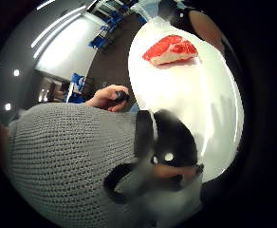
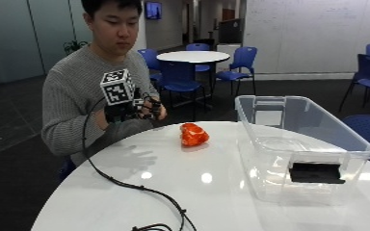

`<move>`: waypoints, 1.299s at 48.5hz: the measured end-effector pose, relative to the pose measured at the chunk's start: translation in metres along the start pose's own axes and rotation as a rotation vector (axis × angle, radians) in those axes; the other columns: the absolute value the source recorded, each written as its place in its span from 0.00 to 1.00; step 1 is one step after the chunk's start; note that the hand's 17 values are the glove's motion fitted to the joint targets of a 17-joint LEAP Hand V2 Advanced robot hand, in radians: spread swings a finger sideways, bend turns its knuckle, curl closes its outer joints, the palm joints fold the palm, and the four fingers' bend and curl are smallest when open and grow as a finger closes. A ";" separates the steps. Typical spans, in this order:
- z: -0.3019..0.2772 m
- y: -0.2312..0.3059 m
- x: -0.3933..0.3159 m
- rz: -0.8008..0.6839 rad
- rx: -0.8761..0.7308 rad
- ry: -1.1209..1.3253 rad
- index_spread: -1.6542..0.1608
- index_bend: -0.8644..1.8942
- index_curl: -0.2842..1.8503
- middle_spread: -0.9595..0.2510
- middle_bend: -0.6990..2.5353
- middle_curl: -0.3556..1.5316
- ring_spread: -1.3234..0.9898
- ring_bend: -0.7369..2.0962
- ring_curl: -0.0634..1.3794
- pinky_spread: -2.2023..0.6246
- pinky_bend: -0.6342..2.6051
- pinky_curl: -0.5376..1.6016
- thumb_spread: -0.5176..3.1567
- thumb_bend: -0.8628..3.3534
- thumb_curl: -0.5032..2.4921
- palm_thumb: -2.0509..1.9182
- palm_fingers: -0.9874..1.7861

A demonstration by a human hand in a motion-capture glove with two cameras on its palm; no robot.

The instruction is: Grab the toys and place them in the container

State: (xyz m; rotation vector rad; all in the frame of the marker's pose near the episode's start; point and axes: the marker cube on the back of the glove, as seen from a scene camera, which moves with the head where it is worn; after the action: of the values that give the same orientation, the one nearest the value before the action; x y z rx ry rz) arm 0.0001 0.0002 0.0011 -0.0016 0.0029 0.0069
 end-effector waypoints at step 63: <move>0.098 -0.199 -0.009 -0.138 -0.389 0.082 0.70 0.38 0.29 0.65 0.26 0.31 0.50 0.35 0.20 0.79 0.41 0.41 0.53 0.20 0.25 0.52 0.34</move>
State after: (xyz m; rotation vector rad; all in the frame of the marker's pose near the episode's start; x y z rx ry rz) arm -0.0070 -0.1983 0.0995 -0.3911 0.0831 -0.1308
